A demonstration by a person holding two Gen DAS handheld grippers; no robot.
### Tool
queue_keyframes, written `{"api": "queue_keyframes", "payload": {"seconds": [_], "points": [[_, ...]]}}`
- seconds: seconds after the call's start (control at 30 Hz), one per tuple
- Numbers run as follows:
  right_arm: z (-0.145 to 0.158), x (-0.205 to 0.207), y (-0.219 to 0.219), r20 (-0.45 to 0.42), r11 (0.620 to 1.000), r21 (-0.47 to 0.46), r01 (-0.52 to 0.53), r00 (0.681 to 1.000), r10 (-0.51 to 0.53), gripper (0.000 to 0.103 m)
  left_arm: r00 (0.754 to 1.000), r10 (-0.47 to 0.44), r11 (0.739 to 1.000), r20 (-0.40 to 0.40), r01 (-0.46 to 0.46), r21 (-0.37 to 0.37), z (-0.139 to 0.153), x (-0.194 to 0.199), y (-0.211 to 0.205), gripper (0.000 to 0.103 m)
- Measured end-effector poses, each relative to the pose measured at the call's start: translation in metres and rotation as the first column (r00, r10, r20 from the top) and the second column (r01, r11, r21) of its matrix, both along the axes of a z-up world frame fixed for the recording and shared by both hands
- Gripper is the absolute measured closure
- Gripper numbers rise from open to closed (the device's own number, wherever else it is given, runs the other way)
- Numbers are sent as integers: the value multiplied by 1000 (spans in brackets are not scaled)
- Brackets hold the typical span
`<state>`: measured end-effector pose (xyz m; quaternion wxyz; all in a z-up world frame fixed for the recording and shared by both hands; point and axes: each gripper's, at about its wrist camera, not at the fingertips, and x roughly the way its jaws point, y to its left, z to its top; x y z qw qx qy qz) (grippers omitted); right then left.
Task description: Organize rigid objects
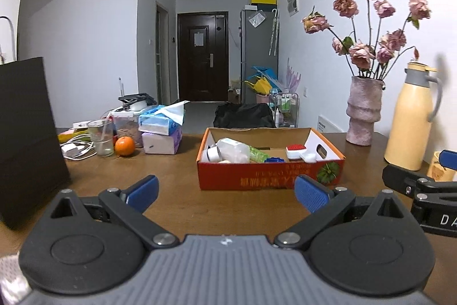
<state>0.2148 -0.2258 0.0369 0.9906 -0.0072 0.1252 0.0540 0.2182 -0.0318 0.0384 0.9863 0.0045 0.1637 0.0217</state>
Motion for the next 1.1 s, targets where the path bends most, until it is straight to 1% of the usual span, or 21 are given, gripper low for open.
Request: {"api": "queue_keyframes", "payload": {"seconds": [0.17,0.37,0.63,1.1], "points": [[-3,-35,0,-4,1000,-4,-4,1000,4,0,1000,-7,1000,-2,7,15,-2,-36,-3,0],[-4,-57,-3,2,1000,1,-2,1000,2,0,1000,-13,1000,-8,13,19,-4,-56,-5,0],[-3,-67,-3,6,1000,4,-1,1000,1,0,1000,-13,1000,2,13,22,-2,-65,-6,0],[-3,-67,-3,6,1000,3,-1,1000,1,0,1000,-13,1000,4,13,22,-2,-69,-6,0]]}}
